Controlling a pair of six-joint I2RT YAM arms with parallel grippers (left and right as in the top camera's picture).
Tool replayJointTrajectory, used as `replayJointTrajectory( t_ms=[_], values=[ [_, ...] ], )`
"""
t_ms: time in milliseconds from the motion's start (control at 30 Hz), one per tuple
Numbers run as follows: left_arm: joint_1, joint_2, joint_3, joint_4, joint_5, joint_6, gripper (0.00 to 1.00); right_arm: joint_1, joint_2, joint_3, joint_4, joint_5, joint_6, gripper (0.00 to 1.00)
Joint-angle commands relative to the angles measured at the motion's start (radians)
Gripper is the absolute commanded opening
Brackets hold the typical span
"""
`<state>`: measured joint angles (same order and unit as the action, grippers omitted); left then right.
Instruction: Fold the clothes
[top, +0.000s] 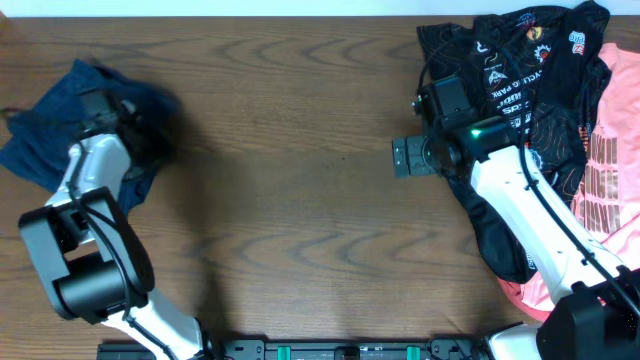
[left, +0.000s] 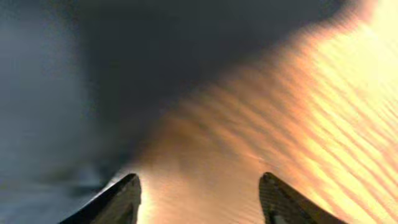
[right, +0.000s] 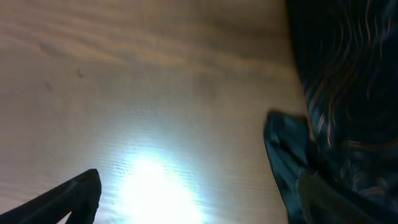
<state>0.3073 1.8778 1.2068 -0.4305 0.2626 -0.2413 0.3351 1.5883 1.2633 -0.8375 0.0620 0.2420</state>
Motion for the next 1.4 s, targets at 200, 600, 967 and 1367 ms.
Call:
replayJointTrajectory(
  t_ms=[200, 600, 967, 1367],
  values=[
    [-0.313, -0.004, 0.03, -0.179, -0.059, 0.155, 0.89, -0.21, 0.014, 0.014, -0.029, -0.183, 0.003, 0.99],
    [-0.416, -0.018, 0.018, -0.75, -0.089, 0.086, 0.98, -0.523, 0.009, -0.012, -0.382, -0.182, -0.032, 0.99],
    [-0.496, -0.549, -0.33, -0.454, -0.092, 0.036, 0.98, -0.542, -0.28, -0.3, -0.185, -0.229, -0.038, 0.99],
    [-0.649, -1.35, -0.565, -0.203, -0.211, -0.008, 0.98, -0.481, -1.051, -0.63, 0.106, -0.164, -0.03, 0.99]
  ],
)
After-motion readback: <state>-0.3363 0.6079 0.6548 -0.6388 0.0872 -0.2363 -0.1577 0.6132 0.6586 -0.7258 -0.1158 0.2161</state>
